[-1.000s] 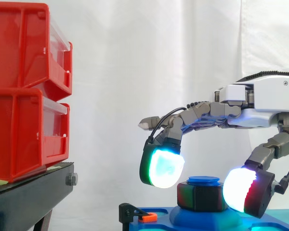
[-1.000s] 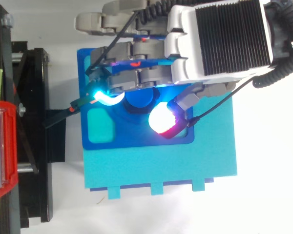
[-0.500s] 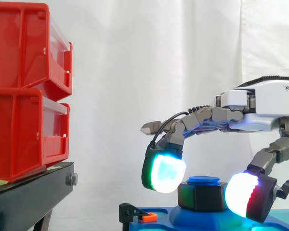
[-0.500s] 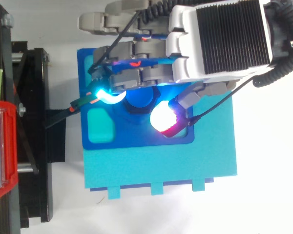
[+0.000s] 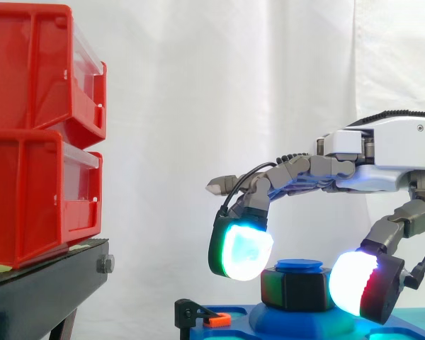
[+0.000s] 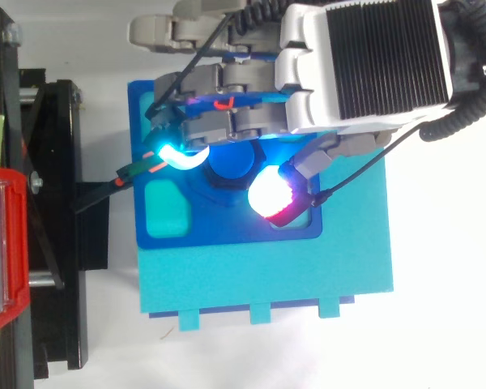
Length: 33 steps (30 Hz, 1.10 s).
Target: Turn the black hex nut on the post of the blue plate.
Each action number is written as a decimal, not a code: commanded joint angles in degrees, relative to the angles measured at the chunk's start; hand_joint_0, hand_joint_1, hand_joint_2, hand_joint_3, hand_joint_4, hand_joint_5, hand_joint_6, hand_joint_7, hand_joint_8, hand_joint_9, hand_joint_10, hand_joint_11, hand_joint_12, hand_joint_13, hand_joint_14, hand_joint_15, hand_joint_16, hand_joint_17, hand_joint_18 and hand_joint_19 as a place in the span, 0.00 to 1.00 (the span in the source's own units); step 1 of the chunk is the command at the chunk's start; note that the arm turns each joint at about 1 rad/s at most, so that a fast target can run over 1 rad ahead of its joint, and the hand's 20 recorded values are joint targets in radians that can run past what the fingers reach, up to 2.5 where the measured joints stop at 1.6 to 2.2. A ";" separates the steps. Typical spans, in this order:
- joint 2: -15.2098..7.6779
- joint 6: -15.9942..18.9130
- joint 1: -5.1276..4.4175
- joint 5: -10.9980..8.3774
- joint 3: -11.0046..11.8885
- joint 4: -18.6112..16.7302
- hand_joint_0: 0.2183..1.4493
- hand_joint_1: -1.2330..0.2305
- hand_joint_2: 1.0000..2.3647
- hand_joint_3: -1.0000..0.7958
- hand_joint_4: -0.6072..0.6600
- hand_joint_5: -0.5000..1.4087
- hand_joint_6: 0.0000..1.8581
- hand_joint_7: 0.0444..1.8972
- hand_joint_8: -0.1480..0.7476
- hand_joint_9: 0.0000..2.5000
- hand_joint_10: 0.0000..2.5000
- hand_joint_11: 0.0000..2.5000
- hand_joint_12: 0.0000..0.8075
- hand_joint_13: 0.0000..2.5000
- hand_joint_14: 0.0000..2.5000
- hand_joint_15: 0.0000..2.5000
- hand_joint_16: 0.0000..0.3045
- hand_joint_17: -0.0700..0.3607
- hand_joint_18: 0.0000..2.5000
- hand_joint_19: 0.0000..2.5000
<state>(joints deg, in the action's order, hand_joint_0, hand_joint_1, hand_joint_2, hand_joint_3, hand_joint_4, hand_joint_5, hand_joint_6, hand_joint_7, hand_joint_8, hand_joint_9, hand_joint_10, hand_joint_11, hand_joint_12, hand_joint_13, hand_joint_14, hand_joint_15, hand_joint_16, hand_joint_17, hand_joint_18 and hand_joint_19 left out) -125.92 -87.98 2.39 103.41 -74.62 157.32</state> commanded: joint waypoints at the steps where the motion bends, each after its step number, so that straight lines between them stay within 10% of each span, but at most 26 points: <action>1: -0.02 0.00 0.07 -0.05 0.00 0.00 0.15 0.38 0.00 0.28 0.61 0.11 0.27 0.44 0.23 0.00 0.32 0.05 0.28 0.02 0.00 0.03 0.12 0.35 0.07 0.09; 33: -0.02 -0.09 0.77 -0.05 0.00 0.44 0.14 0.41 0.00 0.28 0.62 0.11 0.27 0.44 0.24 0.00 0.33 0.03 0.29 0.02 0.00 0.03 0.12 0.36 0.07 0.10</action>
<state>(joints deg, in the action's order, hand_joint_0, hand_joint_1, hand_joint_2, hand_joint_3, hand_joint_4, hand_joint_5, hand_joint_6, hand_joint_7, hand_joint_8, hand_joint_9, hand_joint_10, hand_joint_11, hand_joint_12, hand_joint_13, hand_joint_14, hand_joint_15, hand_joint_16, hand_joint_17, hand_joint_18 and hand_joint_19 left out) -125.94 -88.06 3.08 103.30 -74.64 157.69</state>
